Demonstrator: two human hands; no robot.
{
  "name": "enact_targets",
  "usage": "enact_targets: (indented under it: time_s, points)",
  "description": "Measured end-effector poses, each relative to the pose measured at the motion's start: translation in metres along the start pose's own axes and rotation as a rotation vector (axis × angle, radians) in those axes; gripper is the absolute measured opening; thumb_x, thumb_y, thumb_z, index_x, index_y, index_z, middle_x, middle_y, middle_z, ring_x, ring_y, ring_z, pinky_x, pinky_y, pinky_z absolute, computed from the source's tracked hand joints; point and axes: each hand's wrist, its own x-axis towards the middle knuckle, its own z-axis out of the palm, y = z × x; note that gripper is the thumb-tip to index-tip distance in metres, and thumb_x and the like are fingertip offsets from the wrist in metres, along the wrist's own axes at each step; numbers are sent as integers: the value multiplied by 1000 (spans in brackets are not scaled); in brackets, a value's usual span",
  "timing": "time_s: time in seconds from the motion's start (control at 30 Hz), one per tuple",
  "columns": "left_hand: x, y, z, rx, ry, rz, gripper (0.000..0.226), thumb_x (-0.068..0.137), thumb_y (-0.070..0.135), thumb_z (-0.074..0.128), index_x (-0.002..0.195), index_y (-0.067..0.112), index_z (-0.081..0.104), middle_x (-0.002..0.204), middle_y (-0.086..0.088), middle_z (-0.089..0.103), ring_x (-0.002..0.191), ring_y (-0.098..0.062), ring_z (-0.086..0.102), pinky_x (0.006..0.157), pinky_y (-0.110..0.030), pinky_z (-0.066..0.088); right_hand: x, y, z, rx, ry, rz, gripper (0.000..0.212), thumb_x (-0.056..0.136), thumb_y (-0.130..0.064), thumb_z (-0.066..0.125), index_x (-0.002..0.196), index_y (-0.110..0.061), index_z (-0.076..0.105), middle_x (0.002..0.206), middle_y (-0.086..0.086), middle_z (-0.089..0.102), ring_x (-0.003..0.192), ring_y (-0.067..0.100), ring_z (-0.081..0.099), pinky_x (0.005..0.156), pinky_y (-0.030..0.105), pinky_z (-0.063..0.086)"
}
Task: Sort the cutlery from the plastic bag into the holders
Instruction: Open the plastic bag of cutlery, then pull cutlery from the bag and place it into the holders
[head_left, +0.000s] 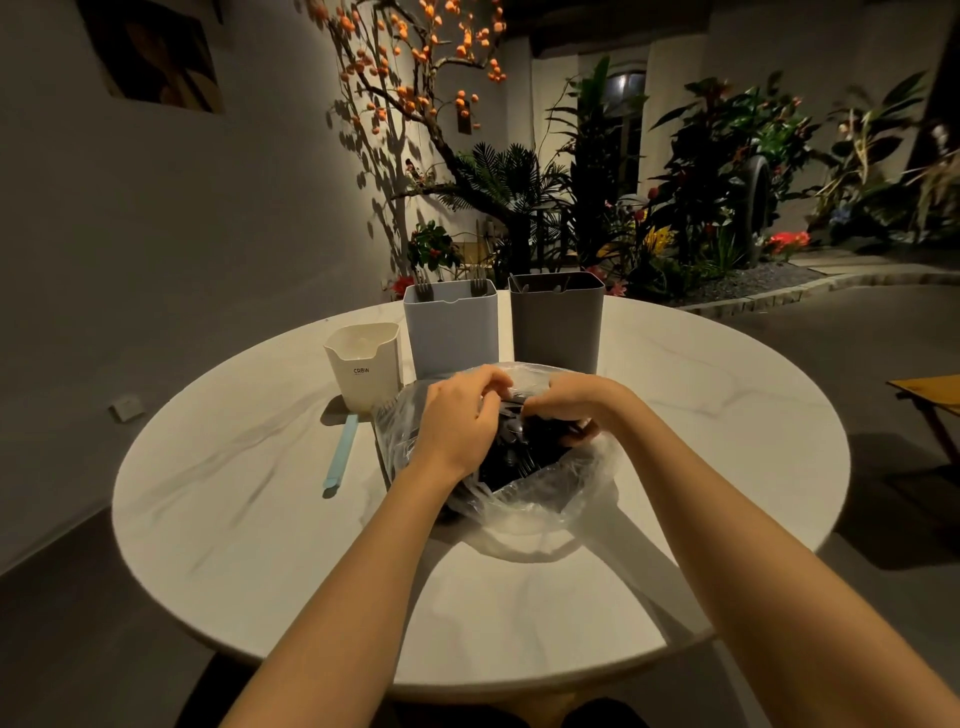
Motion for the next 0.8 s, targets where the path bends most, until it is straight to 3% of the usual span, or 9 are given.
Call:
enact_targets:
  time_s: [0.2,0.37,0.47,0.6,0.67,0.73,0.8]
  points:
    - [-2,-1,-1,218,-185,53,36,100,21,36,129,28,56,132,4,59,126,-14,45,114,-37,15,-3,1,-7,-11,1,-4,18,95,-21,57,80,-13,50,80,6,56,71,15,56,57,19,47]
    - [-3,3,-6,209,-241,29,34,98,16,40,125,27,58,132,6,58,127,-14,43,117,-40,14,-10,-2,-15,-16,-31,-38,13,90,-16,62,79,-10,59,81,7,62,79,19,61,66,22,53]
    - [-5,2,-5,154,-207,-38,28,97,16,43,114,24,63,121,2,63,118,-21,48,112,-43,28,-8,1,-13,24,-17,-26,14,89,-20,62,81,-10,59,81,6,60,76,16,59,64,22,52]
    - [-6,-1,-4,73,-152,-55,25,94,14,45,99,17,69,102,-4,69,97,-20,58,93,-45,49,-4,4,-5,136,9,3,27,91,-39,61,87,-13,55,87,7,57,83,17,55,67,22,48]
    - [-6,0,-4,43,-143,-60,25,95,11,46,95,14,71,101,-6,69,91,-16,59,86,-33,51,-2,5,-2,86,32,2,37,89,-49,61,84,-12,54,82,5,55,79,16,54,60,19,45]
    - [-7,1,-5,31,-130,-75,25,96,9,46,95,12,71,104,-7,69,88,-12,58,74,-13,44,-1,6,1,5,58,-5,41,86,-50,64,85,-10,55,78,4,55,68,13,52,53,18,42]
    - [-8,1,-6,15,-96,-81,24,96,9,46,97,12,70,103,-6,69,87,-10,58,69,-8,39,0,7,0,-27,64,-1,42,85,-49,66,89,-9,56,78,4,55,63,12,50,53,18,40]
